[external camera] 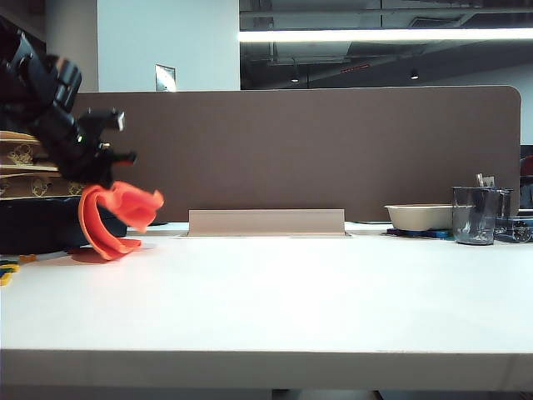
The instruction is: Use an orange cloth to wipe the letter magnets on the table away for a distance.
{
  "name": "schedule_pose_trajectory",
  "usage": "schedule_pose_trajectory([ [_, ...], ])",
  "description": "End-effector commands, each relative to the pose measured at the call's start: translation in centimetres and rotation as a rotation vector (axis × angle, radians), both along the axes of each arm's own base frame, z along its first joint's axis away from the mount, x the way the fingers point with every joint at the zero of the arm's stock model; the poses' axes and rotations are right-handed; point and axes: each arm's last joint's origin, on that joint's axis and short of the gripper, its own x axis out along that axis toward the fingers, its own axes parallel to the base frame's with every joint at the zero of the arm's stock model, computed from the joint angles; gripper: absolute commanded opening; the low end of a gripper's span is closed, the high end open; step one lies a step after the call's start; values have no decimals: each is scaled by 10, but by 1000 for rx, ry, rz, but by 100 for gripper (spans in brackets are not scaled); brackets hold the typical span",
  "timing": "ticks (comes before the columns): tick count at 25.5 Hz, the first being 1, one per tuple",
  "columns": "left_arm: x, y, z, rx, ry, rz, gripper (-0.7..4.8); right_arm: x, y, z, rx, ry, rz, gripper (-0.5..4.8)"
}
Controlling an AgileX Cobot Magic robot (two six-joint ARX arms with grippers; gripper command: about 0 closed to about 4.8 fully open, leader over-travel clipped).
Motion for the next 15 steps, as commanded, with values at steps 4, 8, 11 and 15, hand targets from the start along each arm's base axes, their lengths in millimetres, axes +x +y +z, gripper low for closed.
schedule_pose_trajectory([
  [4,-19,-50,49,-30,-93,-121,-6,0,0,-1,1,-11,-1,-5],
  [8,-46,-91,76,6,-72,-236,-6,0,0,-1,1,-11,-1,-5],
  [11,-72,-121,90,56,-36,-337,-6,0,0,-1,1,-11,-1,-5],
  [15,-105,-150,107,66,-40,-417,-6,0,0,-1,1,-11,-1,-5],
])
